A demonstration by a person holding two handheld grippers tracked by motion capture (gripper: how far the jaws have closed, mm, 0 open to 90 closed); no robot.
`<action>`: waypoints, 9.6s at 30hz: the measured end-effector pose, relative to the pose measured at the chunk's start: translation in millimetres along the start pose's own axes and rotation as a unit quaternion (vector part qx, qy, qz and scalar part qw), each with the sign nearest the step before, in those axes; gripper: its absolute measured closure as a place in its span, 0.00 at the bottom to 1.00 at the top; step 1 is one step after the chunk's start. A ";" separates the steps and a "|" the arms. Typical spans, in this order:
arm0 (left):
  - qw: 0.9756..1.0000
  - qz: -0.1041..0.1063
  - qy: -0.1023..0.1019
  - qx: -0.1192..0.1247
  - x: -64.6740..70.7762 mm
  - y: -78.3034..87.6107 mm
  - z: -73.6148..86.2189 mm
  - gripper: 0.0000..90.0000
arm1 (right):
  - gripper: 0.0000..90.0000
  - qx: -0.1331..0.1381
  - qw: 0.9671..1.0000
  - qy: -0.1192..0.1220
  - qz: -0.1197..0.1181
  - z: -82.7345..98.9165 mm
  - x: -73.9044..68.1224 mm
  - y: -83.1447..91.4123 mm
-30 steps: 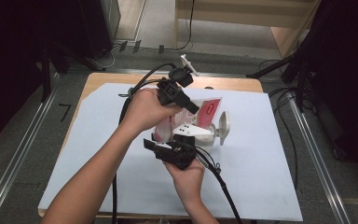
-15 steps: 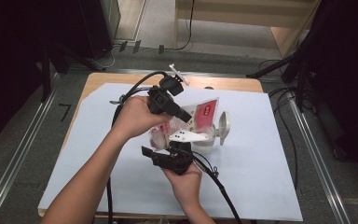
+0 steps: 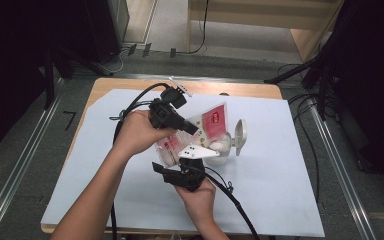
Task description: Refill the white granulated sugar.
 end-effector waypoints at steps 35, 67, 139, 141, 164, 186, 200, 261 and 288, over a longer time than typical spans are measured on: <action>0.999 0.040 0.016 0.030 -4.9 0.2 30.0 1.00 | 0.57 -0.025 1.000 0.001 0.016 16.7 13.2 -5.1; 0.997 0.041 0.027 0.060 -12.1 13.6 45.7 0.99 | 0.55 -0.012 0.999 0.001 0.044 18.4 24.0 7.5; 0.990 -0.038 0.078 0.108 -53.1 47.9 80.7 1.00 | 0.59 -0.128 0.982 0.107 -0.093 17.7 49.7 62.8; 0.990 -0.040 0.086 0.104 -56.3 46.5 80.4 1.00 | 0.59 -0.128 0.981 0.115 -0.090 18.3 51.6 68.0; 0.984 -0.082 0.121 0.106 -109.5 15.2 74.8 1.00 | 0.57 -0.120 0.984 0.111 -0.074 36.0 69.8 101.8; 0.983 -0.083 0.118 0.118 -127.6 -10.3 72.5 1.00 | 0.58 -0.101 0.988 0.102 -0.061 36.4 74.0 115.6; 0.983 -0.082 0.120 0.115 -122.1 -12.6 91.5 1.00 | 0.58 -0.099 0.989 0.096 -0.050 38.8 78.0 123.5; 0.985 -0.039 0.067 0.151 -103.4 -8.7 131.8 0.69 | 0.58 -0.093 0.990 0.106 -0.028 35.6 90.6 126.7; 0.987 -0.015 0.053 0.152 -95.6 0.3 138.6 0.46 | 0.56 -0.102 0.990 0.095 -0.012 30.2 106.5 152.2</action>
Point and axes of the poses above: each handheld gripper's, and its own axes: y roughly backward along the jaws, z roughly out of its underside, x roughly to its right, the point moved 5 cm from there along -y, roughly forward along the jaws, and after that the axes turned 11 degrees about -x, right-handed, at the moved point
